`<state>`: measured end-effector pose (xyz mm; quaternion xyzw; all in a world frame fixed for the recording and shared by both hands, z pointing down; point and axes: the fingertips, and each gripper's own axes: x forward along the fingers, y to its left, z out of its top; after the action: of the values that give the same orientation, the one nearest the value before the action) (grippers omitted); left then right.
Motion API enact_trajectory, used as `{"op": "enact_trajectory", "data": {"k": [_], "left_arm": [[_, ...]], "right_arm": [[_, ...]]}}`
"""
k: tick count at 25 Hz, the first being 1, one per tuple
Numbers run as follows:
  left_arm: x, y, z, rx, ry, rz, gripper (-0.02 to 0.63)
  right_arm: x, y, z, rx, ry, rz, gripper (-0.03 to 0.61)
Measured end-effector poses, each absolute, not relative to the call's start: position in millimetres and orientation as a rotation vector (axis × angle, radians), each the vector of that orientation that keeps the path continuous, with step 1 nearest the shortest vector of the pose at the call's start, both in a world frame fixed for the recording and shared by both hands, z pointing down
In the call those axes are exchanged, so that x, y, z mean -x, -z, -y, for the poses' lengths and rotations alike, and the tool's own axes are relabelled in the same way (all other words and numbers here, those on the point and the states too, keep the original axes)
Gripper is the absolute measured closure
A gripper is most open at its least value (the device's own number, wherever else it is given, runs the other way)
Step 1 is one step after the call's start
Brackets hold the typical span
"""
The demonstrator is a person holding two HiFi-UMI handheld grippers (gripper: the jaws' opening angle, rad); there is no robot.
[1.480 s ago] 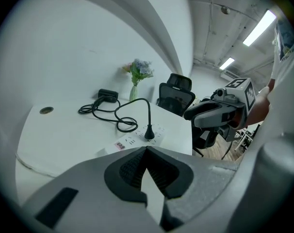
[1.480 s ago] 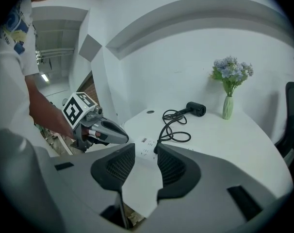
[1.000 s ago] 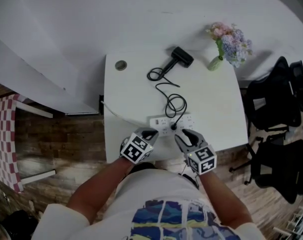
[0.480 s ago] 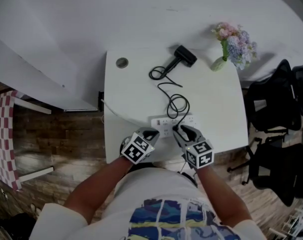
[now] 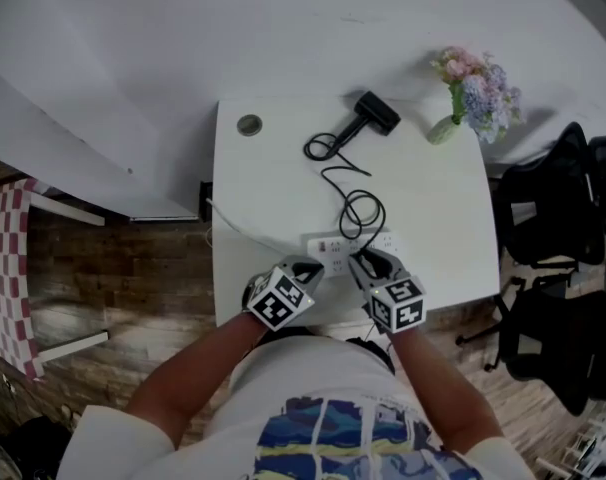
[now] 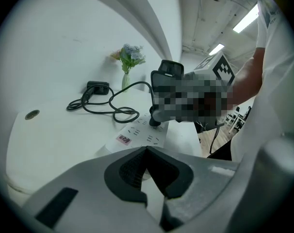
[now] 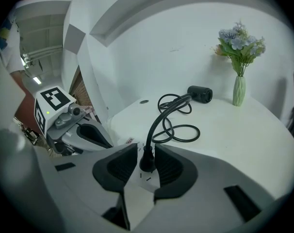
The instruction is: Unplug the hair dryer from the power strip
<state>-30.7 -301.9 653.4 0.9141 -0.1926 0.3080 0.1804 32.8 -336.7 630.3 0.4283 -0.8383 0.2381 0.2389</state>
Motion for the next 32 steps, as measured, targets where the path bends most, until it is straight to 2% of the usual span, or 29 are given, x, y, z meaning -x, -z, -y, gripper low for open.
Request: {"op": "enact_trajectory", "data": {"k": [5, 32], "left_arm": [[31.2, -655.6, 301.7, -2.603, -0.881, 0.533, 0.612], [27.6, -657.8, 297.6, -2.632, -1.134, 0.471, 0.612]], "right_arm": [[-32.9, -632.3, 338.9, -1.188, -0.638, 2.29, 0.509], [-37.0, -624.5, 334.3, -1.215, -0.58, 2.269, 0.531]]}}
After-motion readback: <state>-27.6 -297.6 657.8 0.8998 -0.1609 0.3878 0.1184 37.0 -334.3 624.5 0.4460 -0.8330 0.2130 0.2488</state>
